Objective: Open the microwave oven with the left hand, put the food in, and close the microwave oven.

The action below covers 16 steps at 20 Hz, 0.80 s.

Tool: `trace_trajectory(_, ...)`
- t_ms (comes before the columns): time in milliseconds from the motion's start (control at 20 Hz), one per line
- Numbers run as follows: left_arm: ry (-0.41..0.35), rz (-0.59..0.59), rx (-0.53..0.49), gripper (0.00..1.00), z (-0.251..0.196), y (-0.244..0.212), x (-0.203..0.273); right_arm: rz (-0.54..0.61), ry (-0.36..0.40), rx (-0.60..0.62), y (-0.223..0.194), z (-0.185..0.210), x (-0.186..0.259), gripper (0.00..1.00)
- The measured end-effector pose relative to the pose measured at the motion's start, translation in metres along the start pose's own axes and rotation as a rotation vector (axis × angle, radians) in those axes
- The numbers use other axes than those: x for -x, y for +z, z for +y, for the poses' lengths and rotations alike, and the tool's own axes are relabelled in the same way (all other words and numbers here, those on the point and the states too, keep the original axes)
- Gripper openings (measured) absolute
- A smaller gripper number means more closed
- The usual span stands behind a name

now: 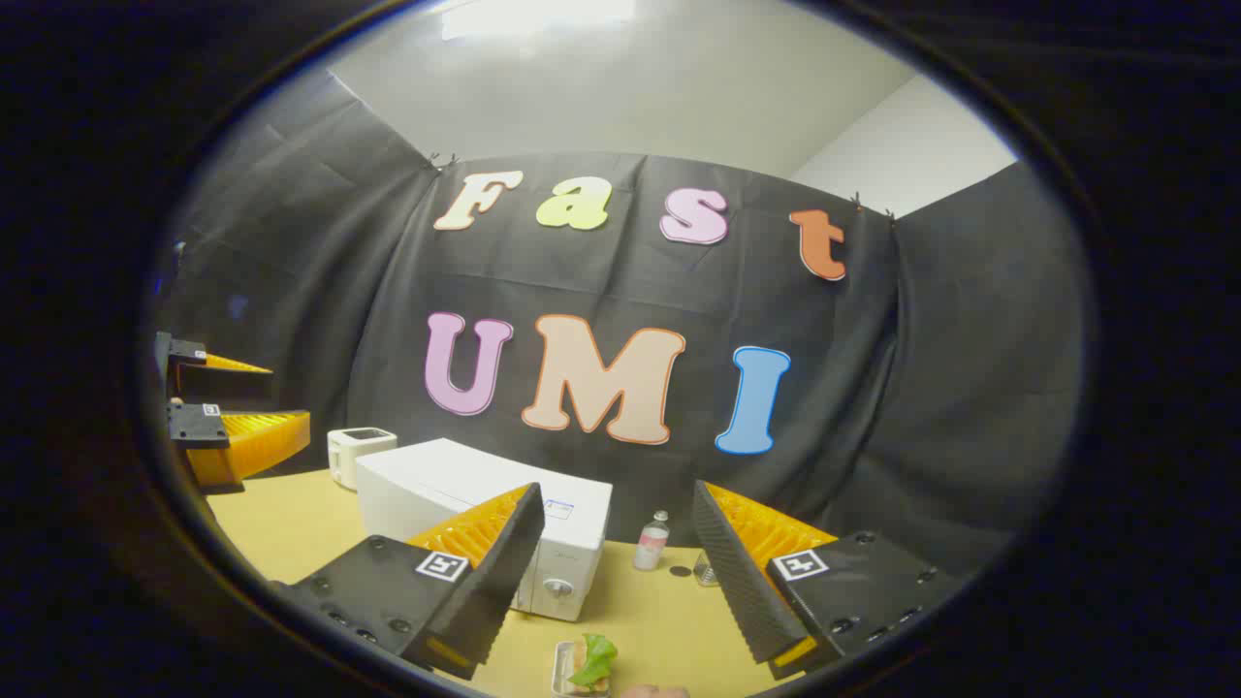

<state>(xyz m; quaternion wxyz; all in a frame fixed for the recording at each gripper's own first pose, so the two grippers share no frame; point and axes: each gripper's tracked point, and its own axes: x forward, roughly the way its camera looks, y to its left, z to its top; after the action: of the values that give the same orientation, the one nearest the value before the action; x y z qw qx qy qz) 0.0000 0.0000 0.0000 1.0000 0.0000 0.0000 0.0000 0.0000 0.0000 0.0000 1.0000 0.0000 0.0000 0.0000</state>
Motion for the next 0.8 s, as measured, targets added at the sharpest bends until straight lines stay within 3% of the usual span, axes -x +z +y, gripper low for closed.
trace_trajectory(50, -0.001, 0.000, 0.001, 0.97, -0.002, 0.000, 0.002, 0.000, 0.001, 0.006, 0.000, 0.000, 0.002, 0.97)
trace_trajectory(200, 0.000, 0.007, -0.003, 1.00, -0.006, -0.001, 0.005, -0.006, 0.005, 0.015, 0.002, -0.003, 0.008, 0.97)
trace_trajectory(300, -0.004, 0.009, -0.007, 0.94, -0.009, 0.001, 0.007, -0.012, 0.007, 0.010, 0.002, -0.004, 0.011, 0.97)
trace_trajectory(500, -0.019, 0.002, -0.021, 0.94, -0.017, 0.003, 0.014, -0.009, 0.020, -0.014, -0.001, -0.001, 0.015, 0.97)
trace_trajectory(600, -0.025, 0.004, -0.022, 1.00, -0.018, 0.002, 0.015, -0.007, 0.024, -0.010, -0.002, -0.001, 0.015, 0.97)
trace_trajectory(800, -0.026, 0.006, -0.027, 0.97, -0.020, 0.004, 0.015, -0.015, 0.028, -0.009, 0.003, -0.001, 0.017, 0.97)
